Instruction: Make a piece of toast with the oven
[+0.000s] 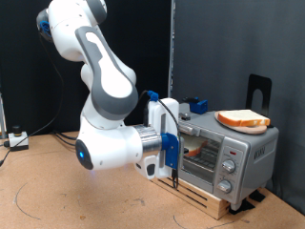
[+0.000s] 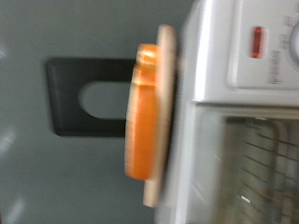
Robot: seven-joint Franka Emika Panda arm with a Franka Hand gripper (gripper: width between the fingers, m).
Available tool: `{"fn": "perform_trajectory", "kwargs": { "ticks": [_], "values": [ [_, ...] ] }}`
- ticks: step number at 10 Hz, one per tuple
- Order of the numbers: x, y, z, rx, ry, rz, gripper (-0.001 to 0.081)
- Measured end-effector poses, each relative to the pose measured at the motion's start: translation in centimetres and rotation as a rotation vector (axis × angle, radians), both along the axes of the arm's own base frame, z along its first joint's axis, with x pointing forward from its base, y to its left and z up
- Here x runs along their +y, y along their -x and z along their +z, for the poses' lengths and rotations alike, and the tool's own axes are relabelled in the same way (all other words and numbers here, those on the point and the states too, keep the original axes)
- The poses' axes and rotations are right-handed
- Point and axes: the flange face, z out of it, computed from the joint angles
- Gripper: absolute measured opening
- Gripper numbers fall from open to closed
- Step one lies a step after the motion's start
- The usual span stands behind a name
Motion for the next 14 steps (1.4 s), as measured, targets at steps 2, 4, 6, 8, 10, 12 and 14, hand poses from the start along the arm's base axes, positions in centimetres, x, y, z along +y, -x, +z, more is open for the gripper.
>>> {"fn": "perform_trajectory", "kwargs": {
  "ticks": [2, 4, 6, 8, 10, 12, 14],
  "values": [
    [0.8, -1.8, -1.9, -0.077, 0.062, 0.001, 0.0807],
    [1.0, -3.3, -3.8, -0.111, 0.068, -0.042, 0.0807],
    [1.3, -2.5, -3.3, -0.106, 0.012, 0.03, 0.0807],
    [0.7, -1.6, -3.5, -0.163, -0.043, 0.162, 0.0807],
    [-0.4, -2.1, -6.0, -0.209, 0.036, 0.145, 0.0807],
    [-0.6, -2.8, -7.8, -0.208, 0.059, 0.13, 0.0807],
    [0.2, -3.1, -9.0, -0.183, 0.036, 0.133, 0.0807]
  ]
}}
